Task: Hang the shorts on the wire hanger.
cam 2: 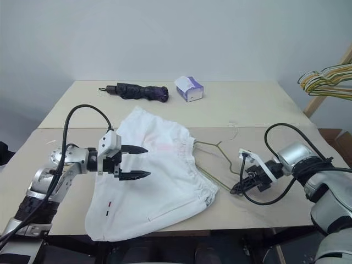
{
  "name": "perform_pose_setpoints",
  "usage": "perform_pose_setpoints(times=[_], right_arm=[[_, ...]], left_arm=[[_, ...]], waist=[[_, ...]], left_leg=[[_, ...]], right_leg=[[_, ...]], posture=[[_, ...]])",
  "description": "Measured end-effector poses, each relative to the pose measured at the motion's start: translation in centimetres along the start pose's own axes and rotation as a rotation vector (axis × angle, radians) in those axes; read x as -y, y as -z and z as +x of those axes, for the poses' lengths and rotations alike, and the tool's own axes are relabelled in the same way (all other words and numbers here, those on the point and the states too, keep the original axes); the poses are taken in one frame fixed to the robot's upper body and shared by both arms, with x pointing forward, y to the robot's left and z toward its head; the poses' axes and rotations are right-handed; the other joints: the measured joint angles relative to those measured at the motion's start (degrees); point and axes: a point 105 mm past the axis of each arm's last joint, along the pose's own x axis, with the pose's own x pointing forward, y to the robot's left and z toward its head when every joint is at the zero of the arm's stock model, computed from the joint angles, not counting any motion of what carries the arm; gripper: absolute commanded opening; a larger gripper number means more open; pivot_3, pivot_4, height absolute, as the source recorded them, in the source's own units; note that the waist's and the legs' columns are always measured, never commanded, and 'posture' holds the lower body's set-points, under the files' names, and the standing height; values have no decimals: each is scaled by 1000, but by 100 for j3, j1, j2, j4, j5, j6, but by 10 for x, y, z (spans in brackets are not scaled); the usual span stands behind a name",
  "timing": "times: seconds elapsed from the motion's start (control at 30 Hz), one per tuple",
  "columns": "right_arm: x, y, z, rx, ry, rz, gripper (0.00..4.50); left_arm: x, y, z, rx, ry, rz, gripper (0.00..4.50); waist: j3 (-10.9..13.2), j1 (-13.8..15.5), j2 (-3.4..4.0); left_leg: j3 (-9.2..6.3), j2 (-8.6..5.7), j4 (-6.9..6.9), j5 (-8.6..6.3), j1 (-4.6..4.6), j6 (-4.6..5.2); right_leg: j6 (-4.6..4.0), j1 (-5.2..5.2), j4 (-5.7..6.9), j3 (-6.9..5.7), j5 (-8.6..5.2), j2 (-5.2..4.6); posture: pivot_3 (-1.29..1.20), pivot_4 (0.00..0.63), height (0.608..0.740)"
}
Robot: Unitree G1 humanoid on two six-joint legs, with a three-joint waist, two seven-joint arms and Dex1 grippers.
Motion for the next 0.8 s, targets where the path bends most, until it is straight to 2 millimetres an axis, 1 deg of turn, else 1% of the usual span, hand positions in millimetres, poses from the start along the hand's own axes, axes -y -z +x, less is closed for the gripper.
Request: perform_pose_setpoints(times=[0.1, 0.17, 0.27, 0.4, 0.47, 0.5, 0.6, 0.7, 0.73, 0.8], right_arm=[[-7, -12, -4, 43, -23, -30, 0], [-6, -22, -5, 69, -13, -17, 0], [1, -22, 4, 52, -4, 11, 0], [5, -22, 14, 19, 4, 4, 0], [7, -24, 16, 28, 10, -3, 0], [8, -29, 16, 52, 11, -14, 0], [7, -43, 10, 136, 13, -104, 0], [2, -61, -3, 240, 29, -289, 0], [2, -64, -5, 263, 42, -360, 0], [4, -63, -3, 268, 71, -460, 0]], left_arm=[[0, 0, 1, 4, -2, 1, 4485], [0, 0, 2, 5, -2, 4, 4485], [0, -1, 3, 7, -2, 17, 4485], [0, 0, 3, 5, -5, 18, 4485], [0, 0, 3, 5, -5, 18, 4485], [0, 0, 3, 5, -5, 18, 4485], [0, 0, 3, 7, -5, 20, 4485], [0, -1, 3, 9, -5, 24, 4485], [0, -1, 3, 11, -5, 28, 4485], [-1, -3, 2, 14, -4, 36, 4485]], waist=[[1, 10, 2], [0, -9, 2], [0, -3, 2], [0, 16, 2], [0, 20, 3], [0, 18, 2], [0, 24, 3], [0, 34, 3], [0, 34, 2], [0, 34, 2]], left_leg=[[0, 1, 0, 0, 2, 0], [3, 3, 0, 0, 6, 0], [2, -1, 1, 0, 2, 0], [2, -5, 6, 0, -10, 0], [3, -5, 6, 0, -9, 0], [3, -6, 7, 0, -9, -1], [3, -6, 7, 0, -10, -1], [3, -6, 6, 0, -12, -1], [2, -6, 6, 0, -11, -1], [3, -6, 7, 0, -11, -1]], right_leg=[[0, -1, 2, 0, 0, 0], [-2, 1, 3, 1, 1, 2], [-2, -3, 13, 1, 1, 1], [-1, -25, 39, 4, 0, 0], [-1, -25, 41, 4, 0, 1], [-1, -25, 42, 4, 0, 1], [-1, -24, 41, 3, 0, 1], [-1, -24, 38, 1, 0, 1], [-1, -23, 37, 0, 0, 1], [-1, -22, 38, 2, 0, 0]], posture=[[68, 0, 740], [69, 0, 740], [74, 0, 740], [72, 0, 740], [69, 0, 740], [68, 0, 740], [62, 0, 740], [50, 0, 740], [50, 0, 740], [39, 0, 740]])
